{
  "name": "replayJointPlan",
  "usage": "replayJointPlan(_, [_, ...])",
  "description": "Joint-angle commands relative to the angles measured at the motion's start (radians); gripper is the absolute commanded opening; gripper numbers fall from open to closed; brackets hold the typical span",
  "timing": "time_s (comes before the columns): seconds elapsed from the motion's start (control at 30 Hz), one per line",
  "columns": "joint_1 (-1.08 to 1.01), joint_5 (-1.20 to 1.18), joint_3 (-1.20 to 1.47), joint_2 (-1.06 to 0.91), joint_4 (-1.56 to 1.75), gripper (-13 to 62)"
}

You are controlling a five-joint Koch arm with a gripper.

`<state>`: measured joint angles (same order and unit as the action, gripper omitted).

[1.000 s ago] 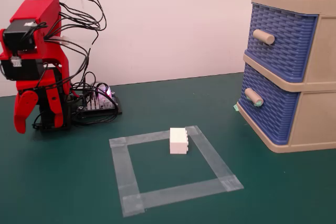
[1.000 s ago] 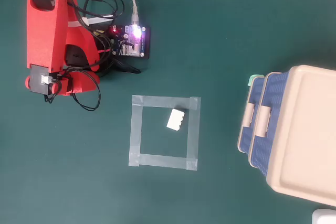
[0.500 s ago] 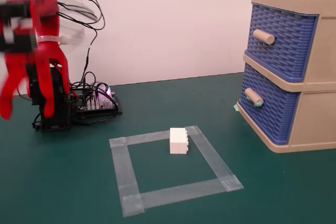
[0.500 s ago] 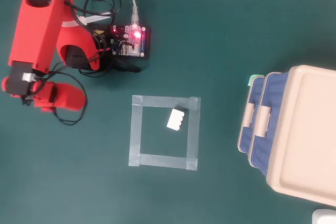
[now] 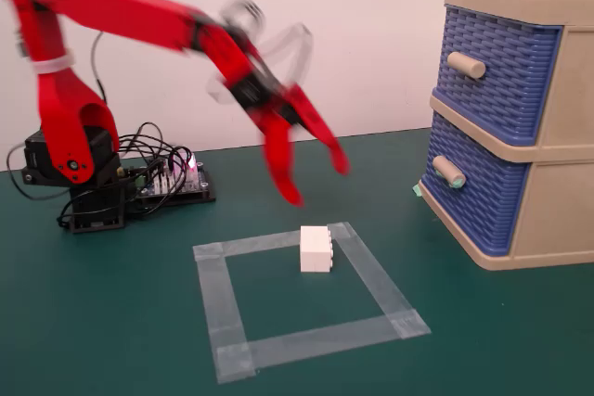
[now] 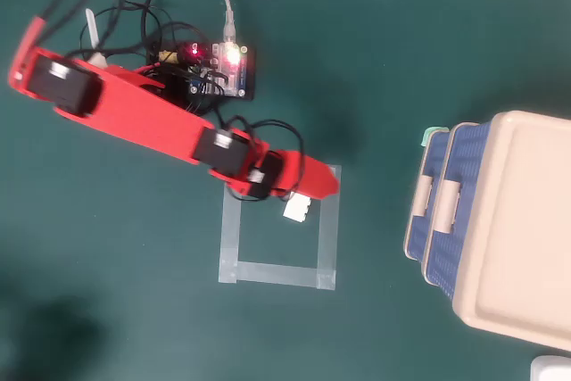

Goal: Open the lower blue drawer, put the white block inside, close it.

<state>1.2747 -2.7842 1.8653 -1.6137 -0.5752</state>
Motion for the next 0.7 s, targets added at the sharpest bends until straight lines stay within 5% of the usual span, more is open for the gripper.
replayJointPlan(0.0, [0.058,-0.084,-0.029,0.078,0.368,33.5])
replayJointPlan(0.3, [0.071,-0.084,0.014,0.511,1.474,33.0])
replayJointPlan(0.67, [0.133,-0.089,-0.233,0.611,1.365,25.8])
